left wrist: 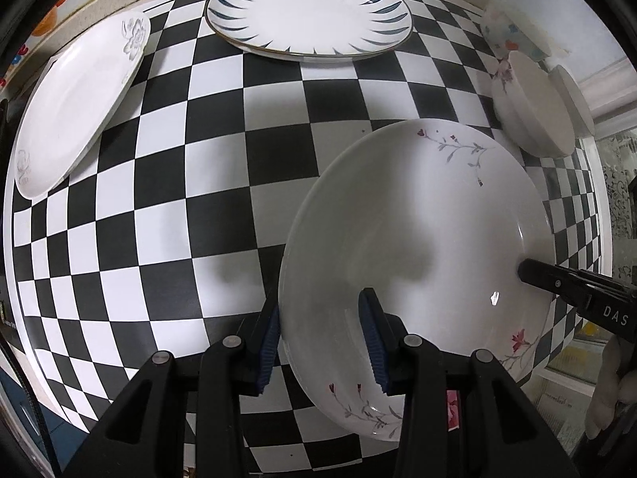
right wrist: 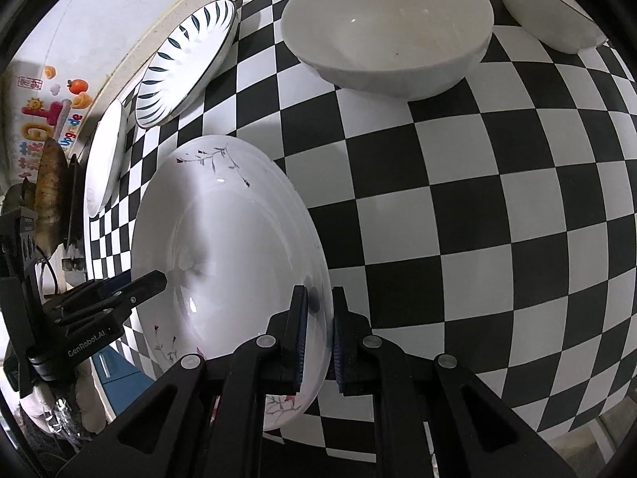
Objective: Organize plates and bowls
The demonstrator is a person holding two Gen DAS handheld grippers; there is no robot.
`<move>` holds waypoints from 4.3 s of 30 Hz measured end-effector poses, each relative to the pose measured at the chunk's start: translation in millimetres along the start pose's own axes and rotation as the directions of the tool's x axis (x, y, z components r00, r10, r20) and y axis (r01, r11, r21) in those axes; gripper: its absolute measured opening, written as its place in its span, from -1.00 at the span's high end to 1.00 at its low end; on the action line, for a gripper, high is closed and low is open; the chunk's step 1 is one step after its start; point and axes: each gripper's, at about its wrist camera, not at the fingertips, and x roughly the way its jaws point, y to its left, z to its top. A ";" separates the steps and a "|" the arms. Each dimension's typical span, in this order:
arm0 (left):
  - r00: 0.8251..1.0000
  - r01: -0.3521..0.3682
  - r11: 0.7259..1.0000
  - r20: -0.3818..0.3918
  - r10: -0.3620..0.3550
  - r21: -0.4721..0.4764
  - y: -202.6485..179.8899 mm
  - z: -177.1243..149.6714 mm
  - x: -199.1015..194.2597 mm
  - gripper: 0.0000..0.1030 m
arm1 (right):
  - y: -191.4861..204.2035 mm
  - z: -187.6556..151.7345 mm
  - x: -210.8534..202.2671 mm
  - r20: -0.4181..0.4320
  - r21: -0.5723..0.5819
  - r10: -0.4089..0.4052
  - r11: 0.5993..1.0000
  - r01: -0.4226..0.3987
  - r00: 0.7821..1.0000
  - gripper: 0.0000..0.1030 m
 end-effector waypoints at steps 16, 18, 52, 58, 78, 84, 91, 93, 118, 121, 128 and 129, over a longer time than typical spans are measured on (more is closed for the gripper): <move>1.000 -0.004 0.999 0.026 0.006 -0.051 -0.9 -10.3 -8.8 0.30 | 1.6 8.9 8.0 -0.053 -0.002 0.006 1.000 -0.006 0.999 0.71; 0.997 -0.007 0.995 0.070 0.013 -0.095 9.7 -13.1 -26.9 0.30 | -0.3 11.3 -2.4 -0.040 0.001 -0.014 1.000 0.014 0.999 0.71; 0.987 0.107 0.679 0.162 0.018 -0.726 276.9 58.3 -16.1 0.30 | 380.5 282.5 187.1 -0.258 -0.571 0.029 0.801 -0.176 0.966 0.64; 0.984 0.061 0.712 0.163 0.076 -0.700 263.8 62.5 -17.8 0.30 | 379.5 274.7 182.7 -0.219 -0.613 -0.003 0.778 -0.135 0.976 0.66; 0.969 0.072 0.936 0.247 0.016 -0.345 141.6 64.7 -79.9 0.30 | 232.7 163.1 8.5 0.045 -0.399 0.119 0.912 -0.091 0.992 0.73; 0.972 0.102 0.982 0.225 -0.065 -0.157 81.6 56.3 -79.1 0.30 | 152.1 97.2 -47.7 0.154 -0.266 0.113 0.962 -0.069 0.982 0.73; 0.985 0.107 0.994 0.134 -0.108 0.016 14.0 35.3 -50.0 0.30 | 60.8 16.6 -74.5 0.212 -0.098 0.071 0.994 -0.051 0.975 0.73; 0.988 0.106 0.993 0.109 -0.110 0.050 -1.2 30.9 -43.1 0.30 | 38.2 -1.9 -74.1 0.215 -0.047 0.061 0.998 -0.052 0.975 0.73; 0.998 0.034 0.990 -0.060 -0.026 0.134 -48.2 0.2 16.3 0.30 | -10.1 -32.4 -48.7 0.165 0.046 -0.014 0.999 0.006 0.986 0.73; 0.997 0.022 0.991 -0.077 -0.012 0.130 -48.3 -4.1 15.0 0.30 | -9.7 -29.1 -45.1 0.148 0.042 -0.024 0.999 0.018 0.989 0.73; 0.994 0.018 0.994 -0.112 -0.006 0.108 -44.1 -13.1 7.1 0.30 | -12.7 -25.0 -38.0 0.111 0.057 -0.004 0.998 -0.003 0.994 0.73; 0.993 0.017 0.994 -0.114 -0.005 0.108 -45.4 -14.6 5.4 0.30 | -12.1 -24.4 -37.3 0.108 0.056 -0.003 0.998 -0.003 0.994 0.73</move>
